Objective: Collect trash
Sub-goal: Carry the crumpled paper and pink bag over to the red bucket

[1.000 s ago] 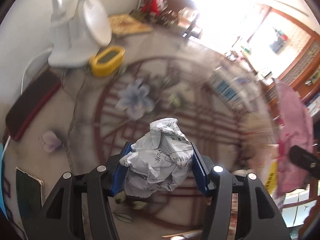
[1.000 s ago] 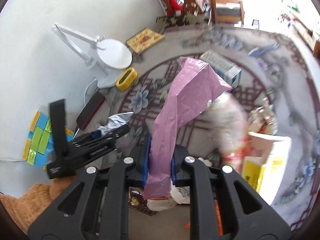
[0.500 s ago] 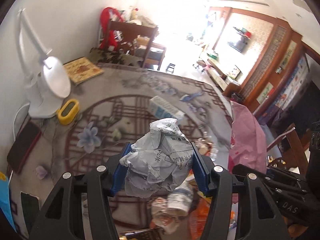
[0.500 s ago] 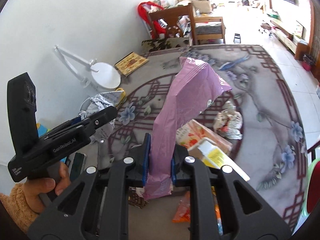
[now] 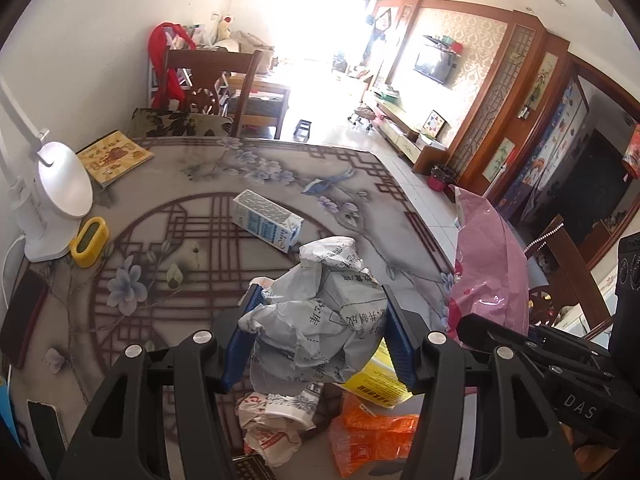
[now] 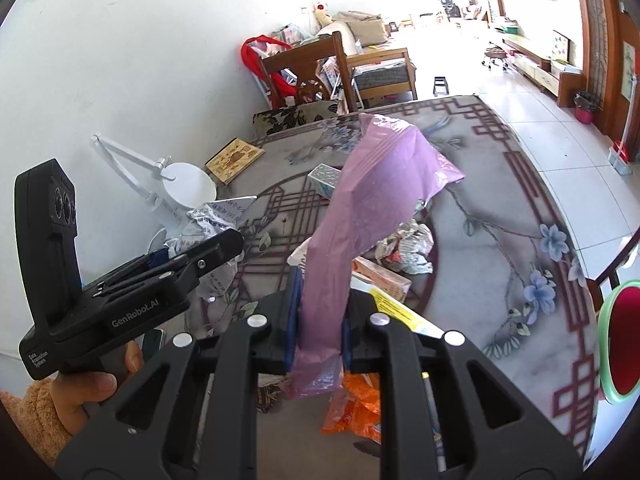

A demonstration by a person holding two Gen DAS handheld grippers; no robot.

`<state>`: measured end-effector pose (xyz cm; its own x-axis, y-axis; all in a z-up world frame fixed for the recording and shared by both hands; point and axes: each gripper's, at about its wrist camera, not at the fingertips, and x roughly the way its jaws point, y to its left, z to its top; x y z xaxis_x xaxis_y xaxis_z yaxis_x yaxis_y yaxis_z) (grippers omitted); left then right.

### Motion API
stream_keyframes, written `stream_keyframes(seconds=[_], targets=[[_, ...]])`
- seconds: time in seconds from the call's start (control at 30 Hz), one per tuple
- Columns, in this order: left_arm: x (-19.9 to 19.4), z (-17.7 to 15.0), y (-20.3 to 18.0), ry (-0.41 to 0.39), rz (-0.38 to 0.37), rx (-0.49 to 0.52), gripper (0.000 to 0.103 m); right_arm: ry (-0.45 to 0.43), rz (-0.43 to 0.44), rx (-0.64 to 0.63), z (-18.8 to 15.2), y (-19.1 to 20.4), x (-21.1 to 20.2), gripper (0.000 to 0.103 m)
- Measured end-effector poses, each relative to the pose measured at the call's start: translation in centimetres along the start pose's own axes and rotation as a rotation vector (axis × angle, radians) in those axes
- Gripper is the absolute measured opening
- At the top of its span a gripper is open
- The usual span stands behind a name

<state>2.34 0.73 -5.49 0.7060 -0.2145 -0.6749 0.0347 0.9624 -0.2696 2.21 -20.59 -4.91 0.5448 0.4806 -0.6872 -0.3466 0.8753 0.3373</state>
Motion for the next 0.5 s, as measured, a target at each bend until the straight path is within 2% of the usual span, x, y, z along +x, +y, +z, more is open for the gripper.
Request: stream_keyframes(seconds=[0.5], targets=[[1.4,-0.2,-3.6,0.024,-0.035,0.038,0.055,-0.014,-0.046,0.039,-0.6,-3.1,-2.1,0.017]])
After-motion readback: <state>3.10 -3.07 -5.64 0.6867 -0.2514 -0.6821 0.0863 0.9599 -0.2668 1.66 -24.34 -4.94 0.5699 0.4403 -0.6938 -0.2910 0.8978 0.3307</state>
